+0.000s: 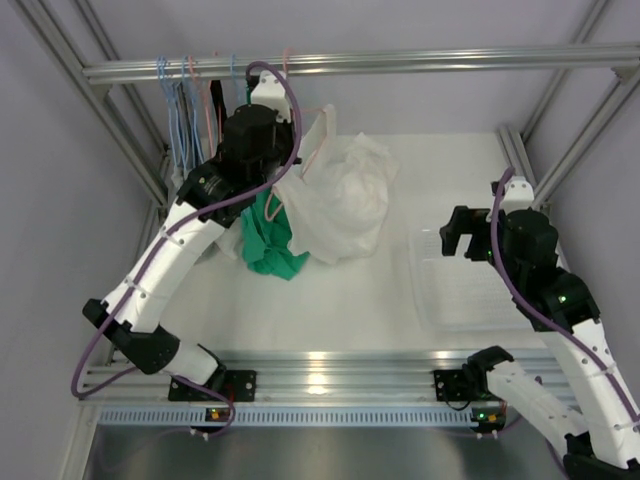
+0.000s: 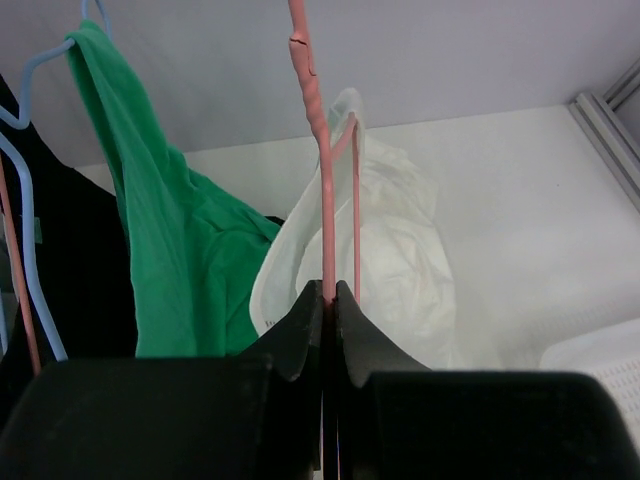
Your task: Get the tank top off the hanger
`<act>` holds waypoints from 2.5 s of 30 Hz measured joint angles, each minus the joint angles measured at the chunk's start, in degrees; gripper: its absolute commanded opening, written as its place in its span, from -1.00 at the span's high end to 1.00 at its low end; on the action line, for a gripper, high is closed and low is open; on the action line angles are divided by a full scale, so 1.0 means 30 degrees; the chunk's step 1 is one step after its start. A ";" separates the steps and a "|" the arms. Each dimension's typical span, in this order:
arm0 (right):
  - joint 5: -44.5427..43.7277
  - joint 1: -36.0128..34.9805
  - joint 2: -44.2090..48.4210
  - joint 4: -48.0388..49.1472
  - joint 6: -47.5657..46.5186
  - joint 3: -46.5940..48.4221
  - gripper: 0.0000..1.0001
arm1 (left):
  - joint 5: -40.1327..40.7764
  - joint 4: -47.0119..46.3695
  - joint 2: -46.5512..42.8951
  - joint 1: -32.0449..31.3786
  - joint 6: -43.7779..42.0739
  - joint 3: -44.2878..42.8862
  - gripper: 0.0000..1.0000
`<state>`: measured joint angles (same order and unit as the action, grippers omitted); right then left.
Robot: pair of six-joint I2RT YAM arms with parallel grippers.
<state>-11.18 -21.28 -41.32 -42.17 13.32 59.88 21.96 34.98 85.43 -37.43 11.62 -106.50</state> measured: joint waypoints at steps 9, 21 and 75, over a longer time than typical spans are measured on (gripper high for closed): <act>0.0998 0.0000 -0.0036 0.1188 0.0321 -0.0182 -0.99 | 0.0117 -0.1821 -0.1049 0.0058 0.0095 0.2208 1.00; 0.1260 0.0000 -0.0066 0.1348 0.0459 -0.0474 -0.99 | 0.0160 -0.2222 -0.0590 0.0044 -0.0357 0.2178 1.00; 0.2302 -0.6907 -0.9632 1.0637 -0.2098 0.3898 -0.31 | -0.9785 -0.6929 -1.5358 -0.0168 0.3854 1.6407 1.00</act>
<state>-4.27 -42.00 -70.22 -10.26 7.03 71.57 -7.40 14.20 39.35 -37.93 23.18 -57.28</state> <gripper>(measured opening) 0.691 0.048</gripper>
